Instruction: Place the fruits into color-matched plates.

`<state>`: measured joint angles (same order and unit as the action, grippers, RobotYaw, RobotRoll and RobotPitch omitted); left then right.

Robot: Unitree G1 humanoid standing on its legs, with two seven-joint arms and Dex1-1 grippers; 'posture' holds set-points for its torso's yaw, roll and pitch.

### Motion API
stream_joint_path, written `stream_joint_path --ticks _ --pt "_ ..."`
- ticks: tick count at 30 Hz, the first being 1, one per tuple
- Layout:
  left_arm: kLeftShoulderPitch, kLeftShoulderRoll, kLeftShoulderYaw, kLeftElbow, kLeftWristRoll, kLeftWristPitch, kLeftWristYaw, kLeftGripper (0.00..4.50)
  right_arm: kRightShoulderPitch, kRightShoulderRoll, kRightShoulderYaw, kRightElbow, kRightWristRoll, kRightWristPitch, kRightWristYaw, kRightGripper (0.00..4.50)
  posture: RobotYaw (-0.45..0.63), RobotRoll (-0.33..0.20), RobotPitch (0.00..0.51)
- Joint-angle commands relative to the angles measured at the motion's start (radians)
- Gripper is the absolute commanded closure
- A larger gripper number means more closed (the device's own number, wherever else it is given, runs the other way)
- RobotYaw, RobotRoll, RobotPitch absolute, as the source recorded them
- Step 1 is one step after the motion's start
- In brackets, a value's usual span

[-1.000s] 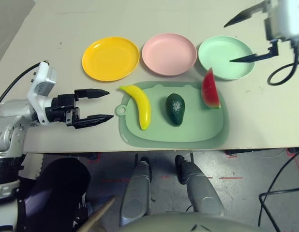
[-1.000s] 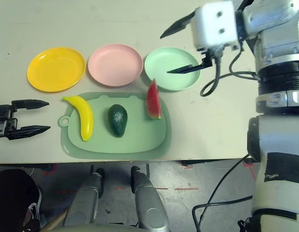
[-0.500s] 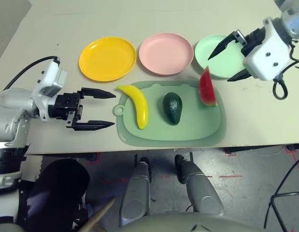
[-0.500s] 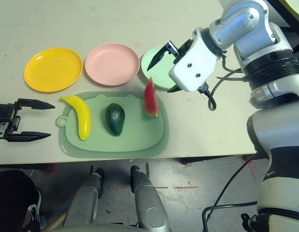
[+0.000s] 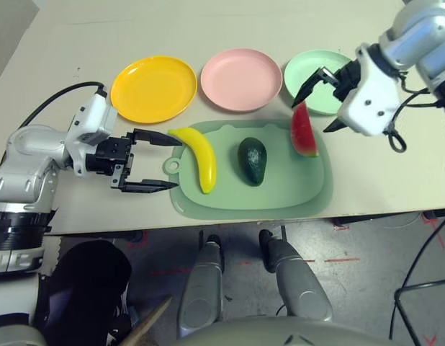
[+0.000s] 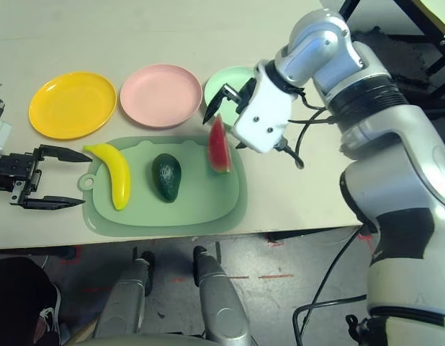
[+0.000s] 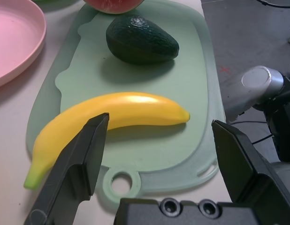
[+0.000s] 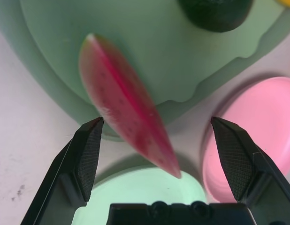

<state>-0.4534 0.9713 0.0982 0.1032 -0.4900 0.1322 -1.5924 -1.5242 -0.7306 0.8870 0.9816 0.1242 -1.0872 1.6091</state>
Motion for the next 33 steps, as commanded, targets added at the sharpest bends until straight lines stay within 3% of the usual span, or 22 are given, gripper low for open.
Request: stream_joint_path --ticks 1,8,16,33 --pt "0.011 0.017 0.006 -0.006 0.009 -0.003 -0.003 0.04 0.027 0.027 -0.030 0.047 -0.045 -0.026 0.005 0.00 -0.06 0.000 0.320" --pt "-0.003 0.017 -0.004 0.014 0.024 -0.014 -0.007 0.04 0.069 0.079 -0.087 0.092 -0.106 -0.037 0.005 0.00 -0.06 0.000 0.323" --pt "-0.015 0.013 0.000 -0.032 0.007 0.017 0.001 0.04 0.096 0.148 -0.173 0.133 -0.256 -0.052 -0.081 0.00 -0.05 0.000 0.319" --pt "-0.009 0.021 0.012 -0.047 0.005 0.007 0.006 0.04 0.140 0.152 -0.247 0.128 -0.344 0.075 -0.023 0.00 -0.04 0.000 0.306"
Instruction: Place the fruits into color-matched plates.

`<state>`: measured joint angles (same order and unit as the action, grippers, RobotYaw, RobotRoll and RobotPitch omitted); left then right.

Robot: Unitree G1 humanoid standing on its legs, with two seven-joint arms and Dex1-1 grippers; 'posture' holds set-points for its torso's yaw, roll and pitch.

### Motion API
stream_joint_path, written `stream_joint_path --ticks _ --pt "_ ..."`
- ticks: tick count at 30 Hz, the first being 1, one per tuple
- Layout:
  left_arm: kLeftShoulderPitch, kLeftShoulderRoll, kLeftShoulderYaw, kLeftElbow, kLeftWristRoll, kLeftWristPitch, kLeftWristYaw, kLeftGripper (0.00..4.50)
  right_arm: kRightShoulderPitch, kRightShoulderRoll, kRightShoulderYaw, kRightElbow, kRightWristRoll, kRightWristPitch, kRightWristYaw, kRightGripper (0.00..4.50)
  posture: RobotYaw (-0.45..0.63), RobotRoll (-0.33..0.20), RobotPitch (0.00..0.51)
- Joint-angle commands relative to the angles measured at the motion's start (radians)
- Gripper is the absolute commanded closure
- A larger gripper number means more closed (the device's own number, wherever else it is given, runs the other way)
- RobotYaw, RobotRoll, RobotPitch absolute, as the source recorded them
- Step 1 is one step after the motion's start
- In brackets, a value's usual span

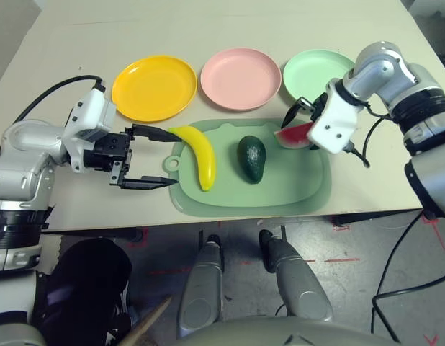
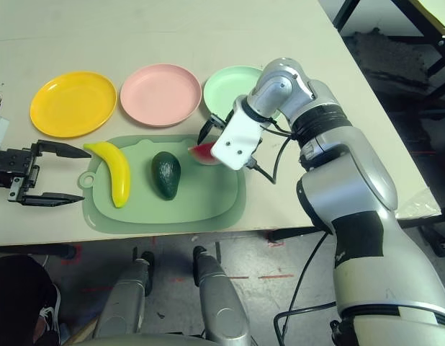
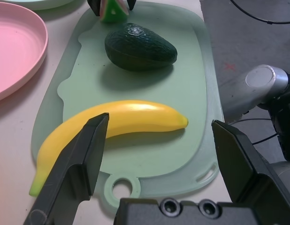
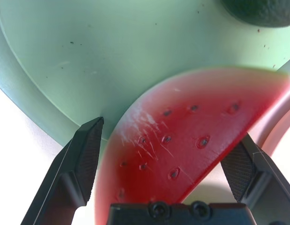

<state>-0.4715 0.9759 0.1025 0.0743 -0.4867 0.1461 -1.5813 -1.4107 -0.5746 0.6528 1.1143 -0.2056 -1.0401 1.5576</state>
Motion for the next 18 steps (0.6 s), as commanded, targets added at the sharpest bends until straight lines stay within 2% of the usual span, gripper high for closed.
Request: stream_joint_path --ticks 1,12,15,18 --pt "0.008 0.017 0.007 -0.016 0.003 -0.009 -0.006 0.04 0.029 -0.002 -0.020 -0.008 -0.012 0.040 0.035 0.00 -0.04 0.000 0.305" --pt "0.002 0.020 0.000 -0.005 0.016 -0.023 -0.008 0.04 0.042 0.020 -0.066 -0.045 -0.023 0.157 0.046 0.00 -0.04 0.000 0.314" --pt "0.006 0.024 -0.001 -0.008 0.020 -0.026 -0.009 0.00 0.045 0.027 -0.073 -0.046 -0.020 0.178 0.051 0.44 -0.04 0.000 0.313" --pt "0.003 0.026 0.000 -0.008 0.021 -0.024 -0.007 0.00 0.043 0.030 -0.078 -0.041 -0.030 0.192 0.040 1.50 -0.04 0.000 0.314"
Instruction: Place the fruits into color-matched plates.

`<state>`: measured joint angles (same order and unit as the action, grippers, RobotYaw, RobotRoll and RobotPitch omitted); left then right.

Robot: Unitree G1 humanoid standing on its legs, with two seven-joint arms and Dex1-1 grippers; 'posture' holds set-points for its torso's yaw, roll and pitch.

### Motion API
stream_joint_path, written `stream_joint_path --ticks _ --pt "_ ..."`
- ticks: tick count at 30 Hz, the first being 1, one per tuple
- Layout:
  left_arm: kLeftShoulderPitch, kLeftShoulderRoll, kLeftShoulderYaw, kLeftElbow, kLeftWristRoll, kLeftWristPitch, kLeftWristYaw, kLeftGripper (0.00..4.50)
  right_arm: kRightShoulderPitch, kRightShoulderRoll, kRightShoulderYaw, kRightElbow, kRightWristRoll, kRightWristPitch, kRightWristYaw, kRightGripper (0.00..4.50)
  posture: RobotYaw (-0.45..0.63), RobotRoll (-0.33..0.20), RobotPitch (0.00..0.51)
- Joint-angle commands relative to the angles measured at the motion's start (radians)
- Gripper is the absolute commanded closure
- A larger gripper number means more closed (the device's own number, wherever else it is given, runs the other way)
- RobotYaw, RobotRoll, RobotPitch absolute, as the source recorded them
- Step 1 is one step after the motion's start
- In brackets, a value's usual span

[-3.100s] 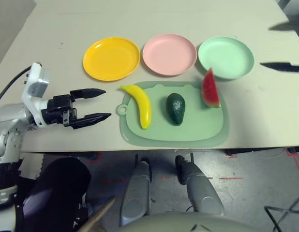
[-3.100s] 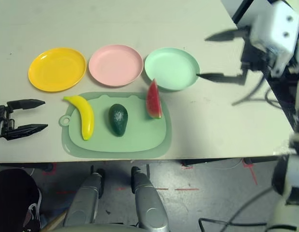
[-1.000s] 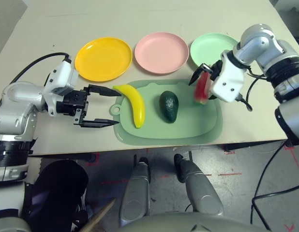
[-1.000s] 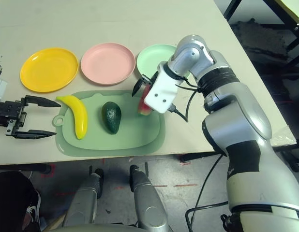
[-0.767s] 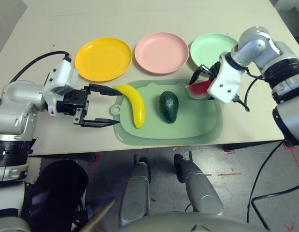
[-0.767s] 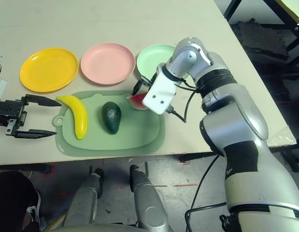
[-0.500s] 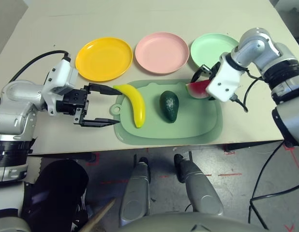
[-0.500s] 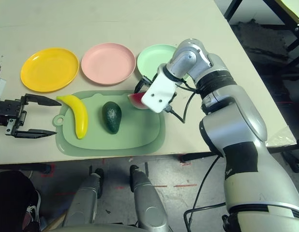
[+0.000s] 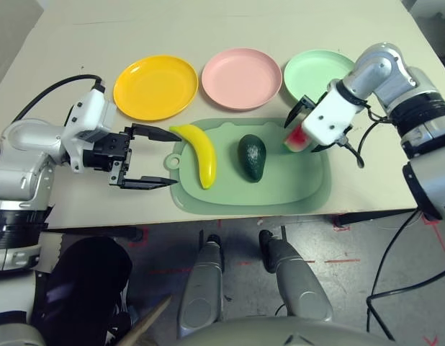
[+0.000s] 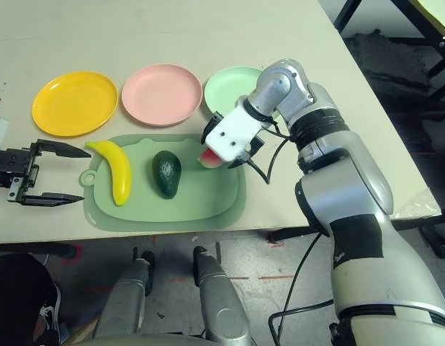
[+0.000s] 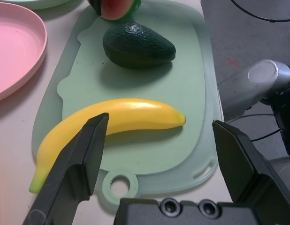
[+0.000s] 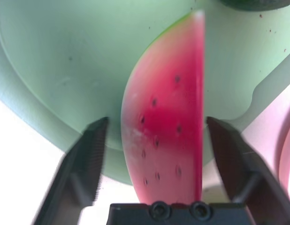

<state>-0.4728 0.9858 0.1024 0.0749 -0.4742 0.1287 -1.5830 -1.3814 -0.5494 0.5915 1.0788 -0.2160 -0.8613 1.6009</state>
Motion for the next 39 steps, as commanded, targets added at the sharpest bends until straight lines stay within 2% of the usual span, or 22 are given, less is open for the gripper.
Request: stream_joint_path --ticks 1,2,3,9,16,18,20,24,31,39 --pt "0.003 0.017 0.001 -0.008 0.008 -0.005 -0.005 0.00 0.013 0.006 -0.018 -0.004 -0.022 0.017 -0.006 1.85 -0.04 0.000 0.315" --pt "0.002 0.018 0.002 -0.007 0.008 -0.005 -0.005 0.00 0.013 0.007 -0.021 -0.004 -0.024 0.022 -0.009 2.21 -0.04 0.000 0.315" --pt "0.002 0.019 0.003 -0.007 0.008 -0.004 -0.006 0.00 0.013 0.008 -0.024 -0.004 -0.026 0.025 -0.010 2.32 -0.04 0.000 0.315" --pt "-0.001 0.019 0.000 -0.003 0.010 -0.003 -0.003 0.00 0.003 0.001 -0.036 -0.012 -0.013 0.045 0.011 2.32 -0.05 0.000 0.317" --pt "-0.016 -0.023 0.028 -0.057 -0.066 0.123 0.094 0.00 -0.055 -0.006 0.009 -0.036 0.072 0.087 0.014 2.32 -0.06 0.000 0.320" --pt "-0.010 -0.024 0.033 -0.064 -0.051 0.122 0.134 0.00 -0.104 0.021 -0.035 -0.007 0.057 0.100 0.012 2.32 -0.06 0.000 0.321" --pt "-0.006 -0.022 0.034 -0.064 -0.024 0.123 0.186 0.00 -0.164 0.054 -0.067 0.037 0.031 0.117 -0.040 2.32 -0.06 0.000 0.323" --pt "-0.016 -0.021 0.015 -0.078 0.004 0.157 0.261 0.00 -0.236 0.133 -0.081 0.121 -0.045 0.162 -0.251 2.32 -0.07 0.000 0.318" --pt "-0.098 -0.082 -0.044 -0.119 0.078 0.243 0.434 0.00 -0.264 0.281 -0.066 0.224 -0.172 0.280 -0.569 2.32 -0.06 0.000 0.311" --pt "-0.110 -0.079 -0.050 -0.185 0.093 0.314 0.489 0.00 -0.260 0.350 -0.046 0.274 -0.295 0.399 -0.746 2.32 -0.02 0.000 0.300"
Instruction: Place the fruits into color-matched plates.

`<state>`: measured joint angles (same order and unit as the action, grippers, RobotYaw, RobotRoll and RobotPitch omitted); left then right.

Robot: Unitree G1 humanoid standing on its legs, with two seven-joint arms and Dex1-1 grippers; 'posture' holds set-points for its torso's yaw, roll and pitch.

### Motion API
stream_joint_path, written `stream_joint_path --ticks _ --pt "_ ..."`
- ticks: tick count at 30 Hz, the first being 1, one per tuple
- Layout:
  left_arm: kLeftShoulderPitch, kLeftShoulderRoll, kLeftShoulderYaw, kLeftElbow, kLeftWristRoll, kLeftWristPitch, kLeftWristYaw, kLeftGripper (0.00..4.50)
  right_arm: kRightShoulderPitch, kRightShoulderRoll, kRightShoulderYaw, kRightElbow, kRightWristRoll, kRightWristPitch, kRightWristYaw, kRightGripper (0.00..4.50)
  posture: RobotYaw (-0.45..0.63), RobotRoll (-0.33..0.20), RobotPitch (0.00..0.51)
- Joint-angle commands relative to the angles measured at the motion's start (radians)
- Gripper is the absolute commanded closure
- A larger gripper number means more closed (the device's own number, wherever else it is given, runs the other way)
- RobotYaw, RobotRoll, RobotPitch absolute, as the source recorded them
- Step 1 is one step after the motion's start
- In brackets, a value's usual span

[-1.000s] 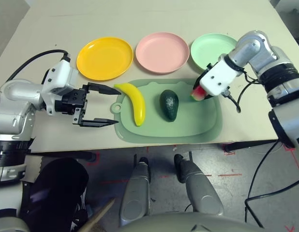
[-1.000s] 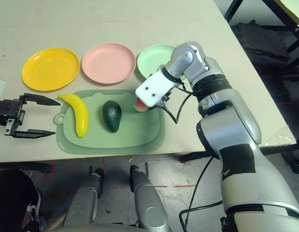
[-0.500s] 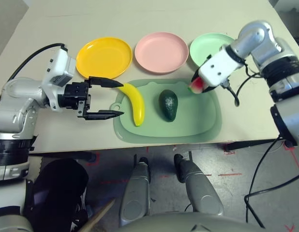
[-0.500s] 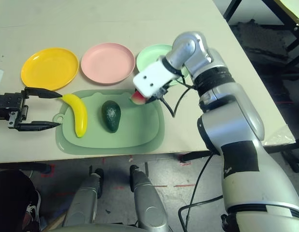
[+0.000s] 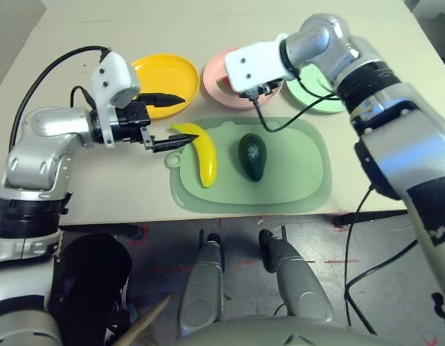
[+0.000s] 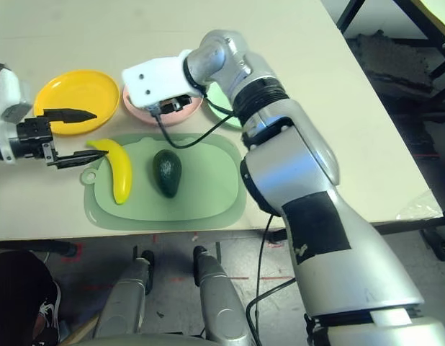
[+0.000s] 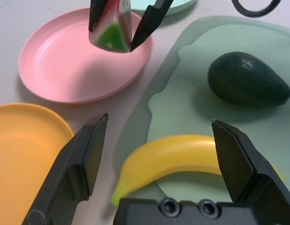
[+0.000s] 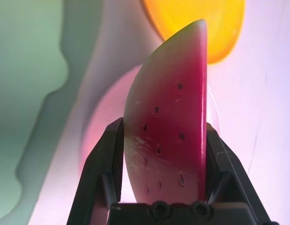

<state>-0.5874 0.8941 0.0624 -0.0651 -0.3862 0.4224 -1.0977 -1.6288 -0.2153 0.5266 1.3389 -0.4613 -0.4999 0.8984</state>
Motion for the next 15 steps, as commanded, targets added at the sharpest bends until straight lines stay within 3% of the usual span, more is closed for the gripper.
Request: stream_joint_path --ticks 1,6,12,15 --pt "0.008 0.015 -0.008 -0.050 0.007 0.023 0.005 0.00 -0.012 0.017 0.020 0.017 -0.062 0.050 -0.053 2.32 -0.02 0.000 0.299" --pt "0.020 0.024 0.001 -0.060 0.015 0.022 0.009 0.00 0.010 0.013 0.020 0.027 -0.112 0.090 -0.076 2.32 -0.01 0.000 0.293" --pt "0.013 0.059 0.025 -0.005 0.037 -0.015 0.007 0.00 0.024 0.000 0.004 0.028 -0.131 0.088 -0.077 0.21 0.00 0.000 0.287" --pt "0.007 0.063 0.023 0.009 0.040 -0.026 -0.001 0.00 0.020 -0.007 -0.001 0.026 -0.133 0.082 -0.074 0.03 -0.01 0.000 0.279"
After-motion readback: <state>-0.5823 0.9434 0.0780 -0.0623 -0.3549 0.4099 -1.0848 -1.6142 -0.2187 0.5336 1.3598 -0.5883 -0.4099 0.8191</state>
